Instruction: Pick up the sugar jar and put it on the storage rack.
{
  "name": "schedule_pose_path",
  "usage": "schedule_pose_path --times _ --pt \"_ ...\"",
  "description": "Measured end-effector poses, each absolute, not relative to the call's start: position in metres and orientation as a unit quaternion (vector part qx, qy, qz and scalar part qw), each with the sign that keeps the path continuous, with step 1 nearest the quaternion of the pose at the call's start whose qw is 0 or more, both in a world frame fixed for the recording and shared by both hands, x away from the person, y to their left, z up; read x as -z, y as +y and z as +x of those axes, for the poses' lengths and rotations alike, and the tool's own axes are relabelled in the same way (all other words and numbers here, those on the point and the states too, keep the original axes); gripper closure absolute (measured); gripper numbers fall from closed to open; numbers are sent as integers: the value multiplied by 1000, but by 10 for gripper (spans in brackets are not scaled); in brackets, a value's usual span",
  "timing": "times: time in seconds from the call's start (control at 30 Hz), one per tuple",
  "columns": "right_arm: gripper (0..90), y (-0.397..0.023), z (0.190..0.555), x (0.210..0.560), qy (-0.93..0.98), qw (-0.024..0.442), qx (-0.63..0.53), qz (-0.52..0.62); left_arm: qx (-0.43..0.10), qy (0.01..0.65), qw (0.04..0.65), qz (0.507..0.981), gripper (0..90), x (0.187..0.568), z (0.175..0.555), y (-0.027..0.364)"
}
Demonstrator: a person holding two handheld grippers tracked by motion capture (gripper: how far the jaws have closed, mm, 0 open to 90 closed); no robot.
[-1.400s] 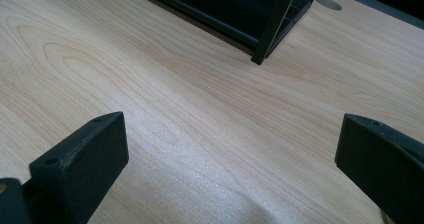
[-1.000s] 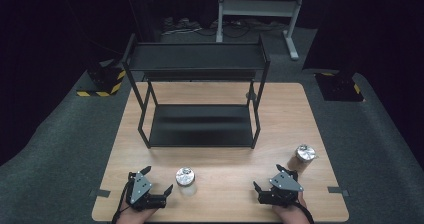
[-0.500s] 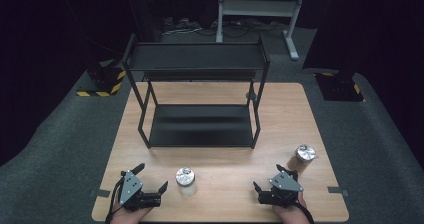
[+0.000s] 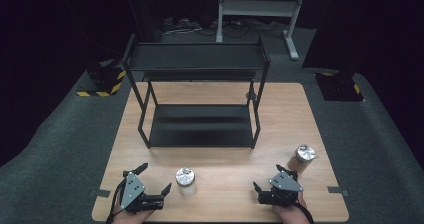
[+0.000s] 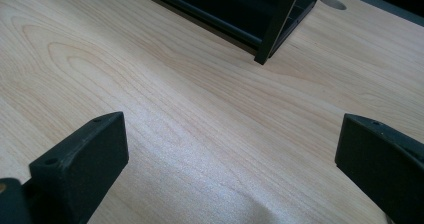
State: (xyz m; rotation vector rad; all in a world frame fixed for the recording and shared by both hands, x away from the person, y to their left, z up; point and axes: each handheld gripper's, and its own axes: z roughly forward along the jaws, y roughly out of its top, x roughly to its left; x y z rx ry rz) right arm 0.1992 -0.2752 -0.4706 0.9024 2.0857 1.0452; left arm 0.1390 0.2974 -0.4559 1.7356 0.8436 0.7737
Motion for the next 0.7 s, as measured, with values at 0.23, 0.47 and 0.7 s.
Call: schedule_pose_path --times 0.23,0.47,0.7 --pt "0 -275 199 471 792 316 -395 341 -318 334 520 719 4 453 136 292" --pt "0 -275 199 470 793 315 -395 341 -308 324 530 720 4 453 136 286" --pt "0 -275 199 471 793 316 -395 340 -295 319 536 724 4 454 139 281"
